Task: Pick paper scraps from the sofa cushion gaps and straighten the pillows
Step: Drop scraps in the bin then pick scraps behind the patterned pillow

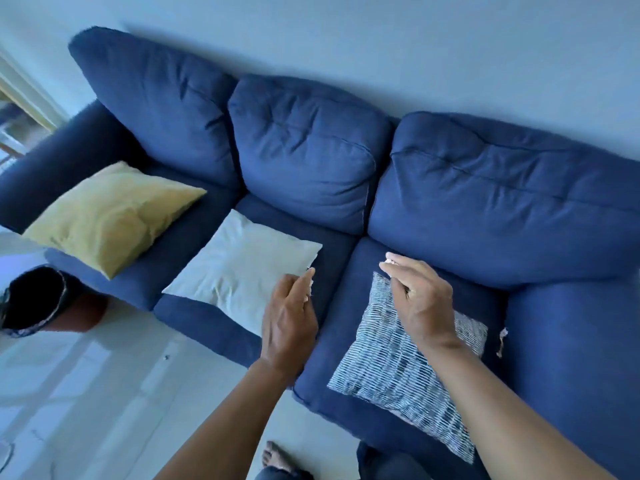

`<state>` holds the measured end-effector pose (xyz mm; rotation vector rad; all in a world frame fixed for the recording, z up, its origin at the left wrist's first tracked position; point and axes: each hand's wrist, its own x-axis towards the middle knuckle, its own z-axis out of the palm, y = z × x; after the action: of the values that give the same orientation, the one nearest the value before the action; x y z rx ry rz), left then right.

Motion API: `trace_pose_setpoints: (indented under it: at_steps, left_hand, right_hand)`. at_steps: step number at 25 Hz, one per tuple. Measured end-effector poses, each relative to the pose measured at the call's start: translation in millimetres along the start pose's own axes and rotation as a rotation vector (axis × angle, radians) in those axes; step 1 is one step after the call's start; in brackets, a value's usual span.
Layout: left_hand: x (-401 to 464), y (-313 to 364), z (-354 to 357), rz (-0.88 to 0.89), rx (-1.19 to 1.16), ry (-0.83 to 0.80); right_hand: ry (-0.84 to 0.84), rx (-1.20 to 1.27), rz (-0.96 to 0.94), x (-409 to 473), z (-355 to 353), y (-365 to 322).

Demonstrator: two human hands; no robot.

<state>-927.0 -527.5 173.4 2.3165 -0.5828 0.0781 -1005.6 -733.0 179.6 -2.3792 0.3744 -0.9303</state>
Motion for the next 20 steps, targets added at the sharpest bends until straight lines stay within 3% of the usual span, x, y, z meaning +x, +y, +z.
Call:
trace_pose_setpoints:
  at_steps: [6, 11, 20]
  left_hand:
    - [-19.9, -93.4, -132.1, -0.129, 0.047, 0.186]
    - [-53.0, -176.4, -234.5, -0.188, 0.164, 0.291]
    - [-62.2, -291.9, -322.1, -0.352, 0.255, 0.526]
  right_hand:
    - [0.011, 0.079, -0.142, 11.9, 100.4, -136.8]
    - [-0.140, 0.187, -0.273, -4.0, 185.3, -252.6]
    - [-0.374, 0.392, -0.434, -1.7, 311.1, -376.3]
